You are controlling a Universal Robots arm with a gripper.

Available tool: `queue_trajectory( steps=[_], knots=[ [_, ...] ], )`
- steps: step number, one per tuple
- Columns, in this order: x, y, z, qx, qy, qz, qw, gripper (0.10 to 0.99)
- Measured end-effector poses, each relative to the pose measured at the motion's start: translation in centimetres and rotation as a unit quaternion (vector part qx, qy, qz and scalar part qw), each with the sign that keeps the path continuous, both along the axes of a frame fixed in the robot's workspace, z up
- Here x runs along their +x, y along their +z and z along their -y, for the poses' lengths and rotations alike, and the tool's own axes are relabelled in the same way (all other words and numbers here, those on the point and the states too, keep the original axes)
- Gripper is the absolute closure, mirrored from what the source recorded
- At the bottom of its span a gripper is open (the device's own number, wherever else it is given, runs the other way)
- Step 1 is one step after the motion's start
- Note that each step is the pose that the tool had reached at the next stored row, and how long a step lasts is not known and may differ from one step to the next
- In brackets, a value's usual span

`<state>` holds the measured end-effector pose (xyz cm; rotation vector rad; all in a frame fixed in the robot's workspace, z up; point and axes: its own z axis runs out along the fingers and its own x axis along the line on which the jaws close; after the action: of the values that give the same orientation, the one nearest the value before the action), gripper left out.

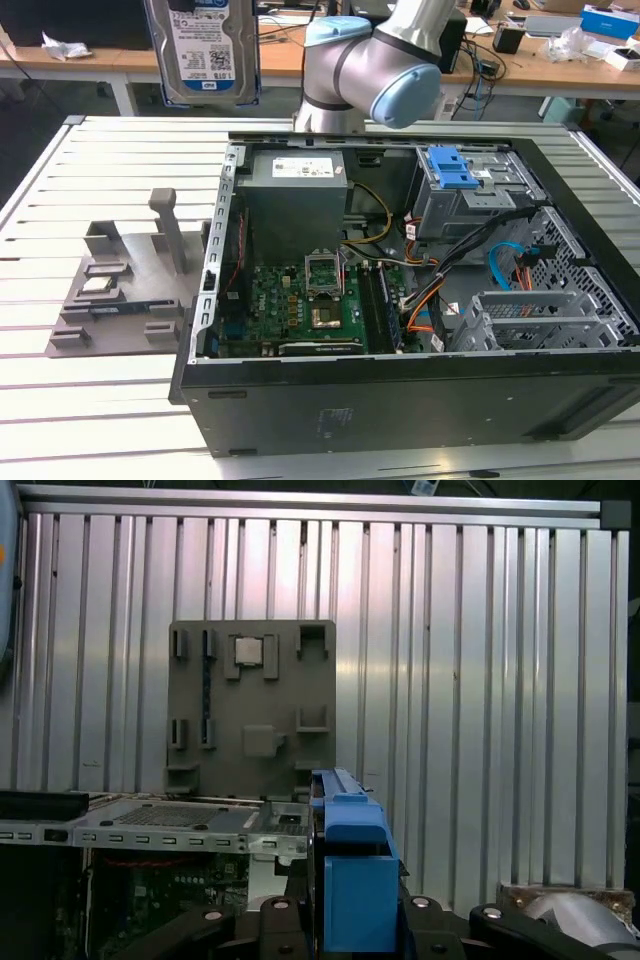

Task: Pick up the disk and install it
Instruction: 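Pick up the disk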

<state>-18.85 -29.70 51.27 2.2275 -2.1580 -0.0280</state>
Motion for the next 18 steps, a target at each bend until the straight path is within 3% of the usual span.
queue_trajectory(
  steps=[18],
  knots=[
    [7.13, 0.0, 0.0, 0.0, 0.0, 0.0, 1.0, 0.718]
  ],
)
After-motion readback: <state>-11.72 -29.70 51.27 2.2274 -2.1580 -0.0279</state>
